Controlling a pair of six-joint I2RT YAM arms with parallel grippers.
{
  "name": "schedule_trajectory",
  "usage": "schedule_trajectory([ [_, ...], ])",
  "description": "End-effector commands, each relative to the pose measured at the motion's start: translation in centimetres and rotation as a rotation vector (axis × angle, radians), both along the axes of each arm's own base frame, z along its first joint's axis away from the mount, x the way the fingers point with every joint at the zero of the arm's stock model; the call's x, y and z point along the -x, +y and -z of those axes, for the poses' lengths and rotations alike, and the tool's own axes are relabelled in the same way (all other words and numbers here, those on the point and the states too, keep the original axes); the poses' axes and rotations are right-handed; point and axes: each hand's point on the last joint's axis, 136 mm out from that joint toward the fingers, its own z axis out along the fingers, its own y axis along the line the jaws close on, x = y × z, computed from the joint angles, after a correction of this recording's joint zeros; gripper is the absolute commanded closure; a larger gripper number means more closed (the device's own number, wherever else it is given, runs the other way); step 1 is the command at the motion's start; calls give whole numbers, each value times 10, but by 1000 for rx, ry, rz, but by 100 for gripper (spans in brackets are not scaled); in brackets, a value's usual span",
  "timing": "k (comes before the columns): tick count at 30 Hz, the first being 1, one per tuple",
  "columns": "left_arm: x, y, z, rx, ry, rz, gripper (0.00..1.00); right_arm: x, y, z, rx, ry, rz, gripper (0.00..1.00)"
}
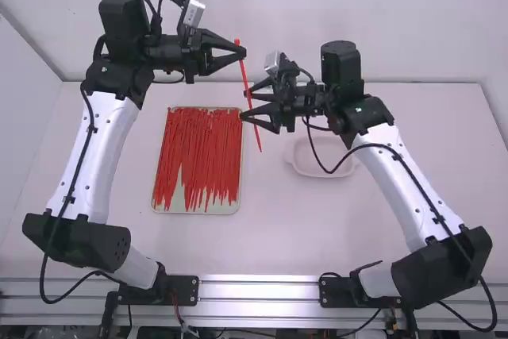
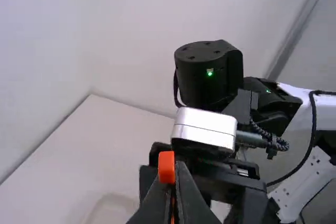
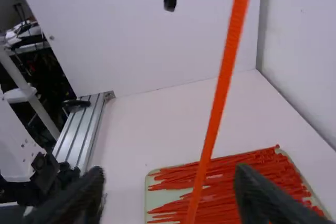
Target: Fasten the cable tie
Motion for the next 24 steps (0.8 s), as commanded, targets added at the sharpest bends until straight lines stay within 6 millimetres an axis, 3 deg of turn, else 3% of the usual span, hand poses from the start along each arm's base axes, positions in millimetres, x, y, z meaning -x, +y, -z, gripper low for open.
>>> schedule_trajectory([
  [1, 7, -2, -4, 5, -28, 37, 98, 2, -1, -10, -14, -28, -10, 56],
  [4, 7, -2, -4, 5, -21, 38, 98, 3, 0, -10, -14, -28, -14, 76],
  [6, 9, -3, -5, 7, -24, 47, 98, 3, 0, -10, -14, -29, -14, 100],
  [12, 11, -3, -8, 11, -50, 62, 98, -1, -2, -13, -22, -51, -5, 100],
  [15, 11, -3, -11, 15, -67, 63, 76, -5, -4, -21, -43, -93, 0, 100],
  [17, 10, -3, -16, 22, -64, 62, 67, -9, -6, -28, -62, -101, 15, 100],
  [24, 13, -3, -45, 59, -149, 64, 61, -4, -7, -51, -132, -202, -42, 100],
])
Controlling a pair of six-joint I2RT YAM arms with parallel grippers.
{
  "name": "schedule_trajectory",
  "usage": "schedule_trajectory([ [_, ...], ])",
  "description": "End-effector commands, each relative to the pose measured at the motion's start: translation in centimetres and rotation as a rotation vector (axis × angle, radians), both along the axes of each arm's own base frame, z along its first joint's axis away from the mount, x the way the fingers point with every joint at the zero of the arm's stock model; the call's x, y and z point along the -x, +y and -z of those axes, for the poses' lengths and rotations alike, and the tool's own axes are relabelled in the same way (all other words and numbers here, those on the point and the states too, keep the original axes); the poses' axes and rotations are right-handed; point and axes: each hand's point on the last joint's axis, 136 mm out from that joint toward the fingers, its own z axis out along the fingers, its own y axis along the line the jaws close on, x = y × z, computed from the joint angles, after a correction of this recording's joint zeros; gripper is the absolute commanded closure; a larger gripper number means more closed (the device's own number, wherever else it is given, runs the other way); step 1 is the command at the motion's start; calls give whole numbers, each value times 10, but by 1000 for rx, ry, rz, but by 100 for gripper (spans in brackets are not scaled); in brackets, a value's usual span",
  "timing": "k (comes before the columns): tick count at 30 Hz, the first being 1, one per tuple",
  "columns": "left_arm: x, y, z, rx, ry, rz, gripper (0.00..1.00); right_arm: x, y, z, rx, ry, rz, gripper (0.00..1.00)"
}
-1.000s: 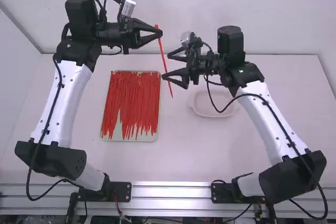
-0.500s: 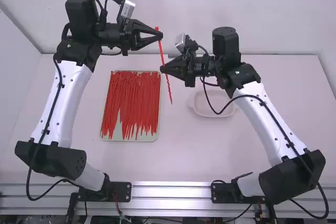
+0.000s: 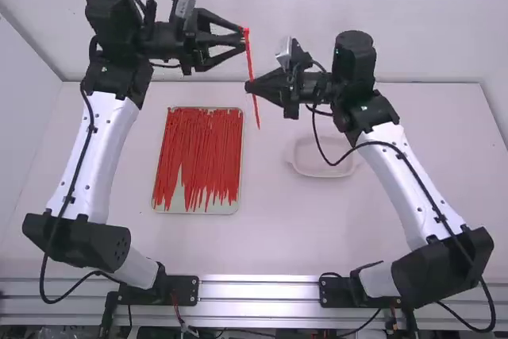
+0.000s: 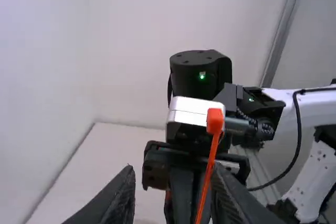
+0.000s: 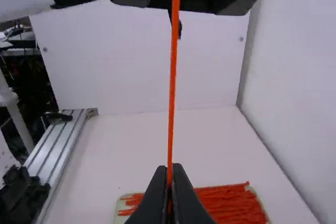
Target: Fasten the cable tie
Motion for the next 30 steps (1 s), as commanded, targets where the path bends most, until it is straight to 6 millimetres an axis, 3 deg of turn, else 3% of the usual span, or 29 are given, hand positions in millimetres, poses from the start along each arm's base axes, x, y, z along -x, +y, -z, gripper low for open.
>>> schedule_trajectory([
  [1, 6, -2, -11, 13, 49, 24, 60, 7, 0, -13, -20, -25, -32, 100],
  [8, 7, -1, -23, 38, 31, 11, 59, 8, 3, -22, -45, -22, -36, 100],
  [12, 11, -2, -20, 25, 49, 36, 41, 5, -1, -22, -45, -21, -24, 100],
  [15, 11, 0, -19, 22, 50, 37, 37, 2, -4, -23, -46, -16, -15, 100],
  [19, 14, -5, -19, 23, 49, 49, 41, 1, -6, -26, -54, -5, -8, 100],
  [22, 18, -13, -21, 27, 34, 65, 52, 2, -2, -28, -59, -14, -9, 100],
  [27, 15, -14, -24, 38, 22, 48, 56, -3, -1, -28, -59, -1, 26, 100],
  [30, 16, -15, -25, 40, 15, 51, 70, -3, -1, -27, -58, -1, 25, 100],
])
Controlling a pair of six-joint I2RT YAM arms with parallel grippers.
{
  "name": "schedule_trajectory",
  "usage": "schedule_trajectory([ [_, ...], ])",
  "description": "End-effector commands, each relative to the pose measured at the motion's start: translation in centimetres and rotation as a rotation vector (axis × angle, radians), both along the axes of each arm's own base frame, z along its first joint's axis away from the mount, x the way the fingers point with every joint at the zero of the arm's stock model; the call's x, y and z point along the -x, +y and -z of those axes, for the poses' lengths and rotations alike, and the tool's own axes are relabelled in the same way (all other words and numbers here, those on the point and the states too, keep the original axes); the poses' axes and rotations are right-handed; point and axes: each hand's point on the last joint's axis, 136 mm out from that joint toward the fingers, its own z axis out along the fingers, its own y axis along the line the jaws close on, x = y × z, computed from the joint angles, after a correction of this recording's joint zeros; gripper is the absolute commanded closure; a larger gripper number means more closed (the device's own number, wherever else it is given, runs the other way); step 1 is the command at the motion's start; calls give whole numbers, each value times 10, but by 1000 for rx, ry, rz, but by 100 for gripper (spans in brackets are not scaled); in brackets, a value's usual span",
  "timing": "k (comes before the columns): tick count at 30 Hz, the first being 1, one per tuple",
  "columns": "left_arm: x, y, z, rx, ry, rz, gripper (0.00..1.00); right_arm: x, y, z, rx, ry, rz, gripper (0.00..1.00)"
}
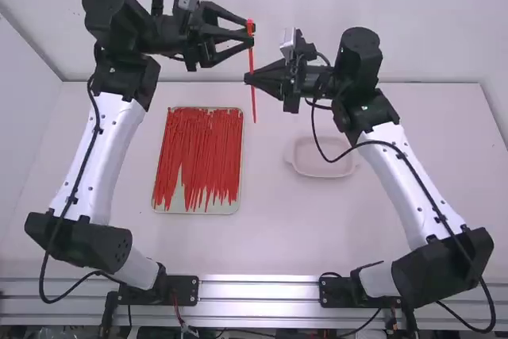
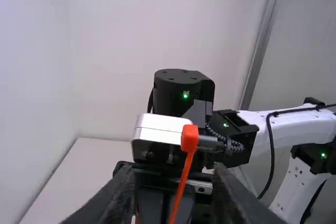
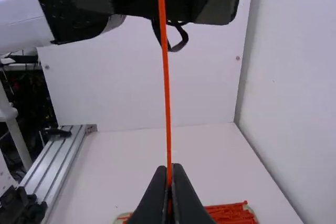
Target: Fasten the cable tie
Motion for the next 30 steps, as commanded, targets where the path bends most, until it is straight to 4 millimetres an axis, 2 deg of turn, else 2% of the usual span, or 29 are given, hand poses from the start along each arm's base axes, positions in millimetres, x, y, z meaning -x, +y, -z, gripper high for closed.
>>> schedule_trajectory([
  [1, 1, -1, -5, 7, -21, -2, 72, 2, 0, -9, -9, -17, 5, 100],
  [3, 0, 0, -5, 6, -24, -7, 80, 2, 0, -10, -9, -18, 5, 100],
  [4, 1, 0, -5, 7, -28, -6, 87, 2, 0, -10, -9, -19, 6, 100],
  [5, 1, -1, -6, 7, -29, -3, 89, 2, 0, -10, -9, -19, 5, 100],
  [6, 3, -3, -6, 9, -36, 2, 98, 2, 0, -10, -9, -19, 5, 100],
  [16, 1, -6, -11, 29, -55, -21, 98, 2, 0, -7, -3, -7, 6, 100],
  [17, -2, -6, -12, 33, -46, -32, 98, 0, 0, -7, -3, -5, 15, 90],
  [18, -5, -4, -11, 34, -40, -49, 98, -3, 0, -7, -2, -1, 36, 66],
  [19, -11, 0, -10, 35, -34, -75, 98, -8, -1, -6, -2, 11, 65, 10],
  [20, -15, 2, -8, 35, -26, -92, 98, -12, -2, -6, -3, 25, 86, 1],
  [24, -43, 19, 5, 29, 58, -223, 98, -36, -7, 4, 22, 80, 234, 1],
  [27, -65, 37, 21, 8, 131, -334, 98, -59, -20, 34, 119, 139, 400, 1],
  [30, -75, 45, 32, -11, 162, -391, 98, -68, -32, 56, 195, 183, 482, 1],
])
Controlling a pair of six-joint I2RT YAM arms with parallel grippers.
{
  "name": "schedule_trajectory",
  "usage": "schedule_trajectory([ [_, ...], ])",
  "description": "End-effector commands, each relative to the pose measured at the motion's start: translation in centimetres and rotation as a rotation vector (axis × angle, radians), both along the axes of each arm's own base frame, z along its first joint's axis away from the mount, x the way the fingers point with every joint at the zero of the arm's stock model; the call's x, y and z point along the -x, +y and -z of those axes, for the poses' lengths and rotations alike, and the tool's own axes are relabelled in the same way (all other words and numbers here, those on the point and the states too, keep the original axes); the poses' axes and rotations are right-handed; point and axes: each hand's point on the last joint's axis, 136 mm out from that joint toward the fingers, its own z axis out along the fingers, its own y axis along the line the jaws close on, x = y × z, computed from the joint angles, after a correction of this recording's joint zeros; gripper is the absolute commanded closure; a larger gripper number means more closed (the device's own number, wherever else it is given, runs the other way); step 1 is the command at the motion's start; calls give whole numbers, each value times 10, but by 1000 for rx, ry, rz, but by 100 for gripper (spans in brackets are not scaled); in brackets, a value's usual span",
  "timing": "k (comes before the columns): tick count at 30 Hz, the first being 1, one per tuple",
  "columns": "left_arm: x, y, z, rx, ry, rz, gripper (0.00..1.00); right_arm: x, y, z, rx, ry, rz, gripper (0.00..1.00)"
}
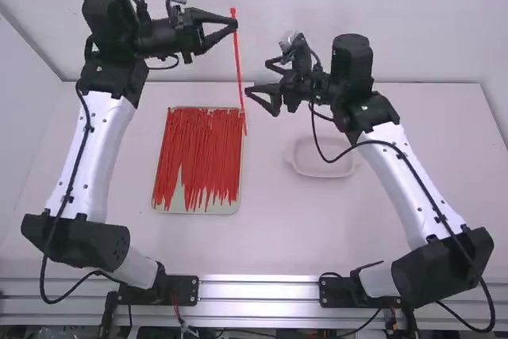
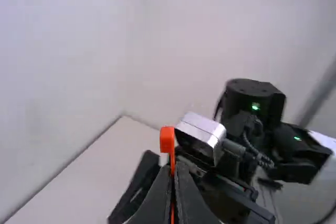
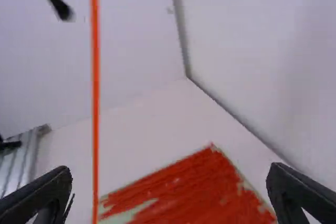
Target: Fasten the cable tie
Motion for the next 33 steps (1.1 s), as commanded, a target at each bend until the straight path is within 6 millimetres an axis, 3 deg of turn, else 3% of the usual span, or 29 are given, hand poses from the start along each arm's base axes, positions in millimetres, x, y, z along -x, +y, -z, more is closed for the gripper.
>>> schedule_trajectory([
  [1, -13, 10, 1, -31, -53, -86, 98, -20, -16, 4, 75, -34, 140, 1],
  [6, -14, 11, 11, -61, -53, -88, 98, -20, -20, 18, 124, -9, 154, 1],
  [15, -47, 27, 41, -71, 48, -163, 98, -16, -28, 33, 356, -336, 21, 1],
  [24, -82, 29, 88, -51, 224, -167, 98, 8, -19, 58, 605, -711, -258, 1],
  [29, -70, 24, 82, 0, 277, -60, 98, 26, 2, 52, 565, -833, -365, 1],
  [33, -51, 25, 62, 83, 392, 69, 98, 37, 17, 44, 508, -981, -441, 1],
])
